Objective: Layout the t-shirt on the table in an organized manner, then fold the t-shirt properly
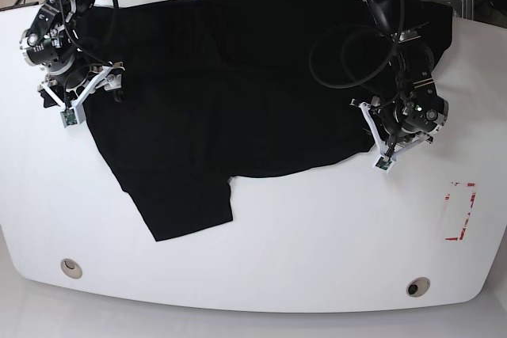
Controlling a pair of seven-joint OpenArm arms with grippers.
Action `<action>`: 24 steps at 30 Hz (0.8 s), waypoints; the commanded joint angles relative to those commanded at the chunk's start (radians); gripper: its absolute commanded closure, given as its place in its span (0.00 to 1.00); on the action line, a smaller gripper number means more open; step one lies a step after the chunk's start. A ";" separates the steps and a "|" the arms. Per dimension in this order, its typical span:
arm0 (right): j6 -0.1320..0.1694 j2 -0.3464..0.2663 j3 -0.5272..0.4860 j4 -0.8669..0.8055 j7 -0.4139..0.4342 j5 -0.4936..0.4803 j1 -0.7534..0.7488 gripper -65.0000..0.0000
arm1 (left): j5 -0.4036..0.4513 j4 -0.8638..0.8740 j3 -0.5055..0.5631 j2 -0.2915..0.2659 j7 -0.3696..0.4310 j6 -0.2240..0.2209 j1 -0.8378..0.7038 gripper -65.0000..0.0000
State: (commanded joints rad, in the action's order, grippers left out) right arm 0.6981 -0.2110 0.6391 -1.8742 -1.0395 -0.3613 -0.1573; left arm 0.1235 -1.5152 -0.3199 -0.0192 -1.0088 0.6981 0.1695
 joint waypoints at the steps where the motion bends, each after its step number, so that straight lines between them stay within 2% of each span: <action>1: 0.000 0.000 0.000 0.000 0.000 0.000 0.000 0.06 | 0.000 -0.002 0.000 0.000 0.000 0.000 0.000 0.94; 17: 0.000 0.000 0.000 0.000 0.000 0.000 0.000 0.06 | 0.003 -0.054 0.000 0.002 -0.002 0.000 -0.026 0.95; 24: 0.000 0.000 0.000 0.000 0.000 0.003 0.002 0.06 | 0.005 -0.129 0.066 0.003 -0.002 0.000 -0.064 1.00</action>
State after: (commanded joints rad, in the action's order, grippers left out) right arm 0.6981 -0.2110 0.6391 -1.8742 -1.0395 -0.3583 -0.1557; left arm 0.1281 -1.6441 -0.2539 -0.0161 -1.0104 0.6981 0.1051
